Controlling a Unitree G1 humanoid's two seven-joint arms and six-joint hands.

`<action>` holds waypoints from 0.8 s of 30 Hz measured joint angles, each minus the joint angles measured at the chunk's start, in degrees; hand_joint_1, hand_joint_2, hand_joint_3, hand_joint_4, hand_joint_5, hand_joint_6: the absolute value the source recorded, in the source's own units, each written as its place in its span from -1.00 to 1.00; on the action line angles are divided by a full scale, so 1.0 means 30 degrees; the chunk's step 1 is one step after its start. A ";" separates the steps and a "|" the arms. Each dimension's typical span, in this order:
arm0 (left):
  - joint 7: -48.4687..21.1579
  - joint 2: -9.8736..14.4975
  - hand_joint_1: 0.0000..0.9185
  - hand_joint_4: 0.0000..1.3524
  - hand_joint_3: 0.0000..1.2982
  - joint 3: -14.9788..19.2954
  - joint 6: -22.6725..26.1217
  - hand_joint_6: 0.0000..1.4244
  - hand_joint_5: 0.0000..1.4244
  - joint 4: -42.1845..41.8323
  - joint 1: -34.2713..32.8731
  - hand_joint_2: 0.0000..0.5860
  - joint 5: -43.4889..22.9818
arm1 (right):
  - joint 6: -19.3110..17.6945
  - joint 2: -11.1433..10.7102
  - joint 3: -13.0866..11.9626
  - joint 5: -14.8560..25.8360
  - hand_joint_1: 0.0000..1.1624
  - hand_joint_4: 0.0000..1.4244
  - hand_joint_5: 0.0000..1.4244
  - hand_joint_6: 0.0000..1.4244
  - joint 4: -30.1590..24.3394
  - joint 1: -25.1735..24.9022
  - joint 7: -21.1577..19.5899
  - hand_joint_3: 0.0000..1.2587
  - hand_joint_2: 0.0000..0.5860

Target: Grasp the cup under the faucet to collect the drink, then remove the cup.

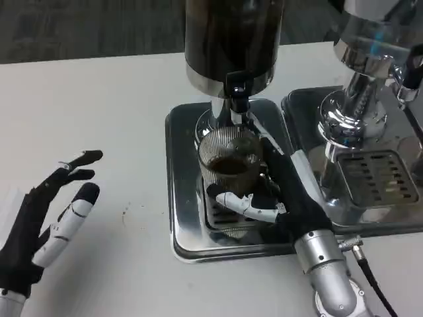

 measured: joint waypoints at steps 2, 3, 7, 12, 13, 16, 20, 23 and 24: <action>0.0009 0.0010 -1.00 -0.68 -0.54 0.0022 0.0002 -0.82 -0.59 -0.0017 0.0010 -0.23 -0.0025 | -0.0048 0.0127 -0.0048 -0.0024 0.66 -0.50 -0.52 -0.32 0.0200 -0.0085 -0.0230 -0.54 -0.33; 0.0010 0.0010 -1.00 -0.68 -0.54 0.0022 0.0002 -0.82 -0.59 -0.0029 0.0014 -0.23 -0.0031 | -0.0077 0.0179 -0.0070 -0.0010 0.67 -0.46 -0.50 -0.30 0.0289 -0.0119 -0.0303 -0.51 -0.32; 0.0013 0.0009 -1.00 -0.68 -0.54 0.0031 0.0002 -0.82 -0.59 -0.0114 0.0067 -0.23 -0.0041 | -0.0210 0.0347 -0.0242 0.0243 0.70 -0.34 -0.39 -0.22 0.0838 -0.0476 -0.0719 -0.36 -0.29; 0.0014 0.0009 -1.00 -0.68 -0.54 0.0030 0.0004 -0.82 -0.59 -0.0117 0.0110 -0.23 -0.0041 | -0.0478 0.0385 -0.0351 0.0198 0.74 -0.25 -0.28 -0.12 0.1200 -0.0529 -0.1517 -0.22 -0.36; 0.0014 0.0009 -1.00 -0.68 -0.53 0.0030 0.0004 -0.82 -0.59 -0.0118 0.0110 -0.23 -0.0042 | -0.0489 0.0397 -0.0365 0.0198 0.75 -0.24 -0.27 -0.12 0.1209 -0.0533 -0.1655 -0.20 -0.37; 0.0014 0.0009 -1.00 -0.68 -0.53 0.0028 0.0007 -0.82 -0.58 -0.0118 0.0110 -0.23 -0.0047 | -0.0608 0.0458 -0.0374 0.0147 0.77 -0.23 -0.24 -0.08 0.1268 -0.0533 -0.2023 -0.17 -0.42; 0.0013 0.0009 -1.00 -0.67 -0.53 0.0024 0.0007 -0.82 -0.58 -0.0118 0.0110 -0.23 -0.0048 | -0.0674 0.0475 -0.0371 -0.0124 0.80 -0.22 -0.21 -0.04 0.1282 -0.0530 -0.2550 -0.16 -0.45; 0.0012 0.0009 -1.00 -0.66 -0.53 0.0008 0.0009 -0.82 -0.58 -0.0118 0.0108 -0.23 -0.0049 | -0.0677 0.0478 -0.0369 -0.0183 0.81 -0.20 -0.19 0.01 0.1287 -0.0527 -0.2794 -0.15 -0.45; 0.0011 0.0009 -1.00 -0.66 -0.53 -0.0002 0.0010 -0.82 -0.58 -0.0117 0.0108 -0.23 -0.0051 | -0.0678 0.0477 -0.0366 -0.0212 0.81 -0.20 -0.19 0.01 0.1287 -0.0523 -0.2839 -0.15 -0.45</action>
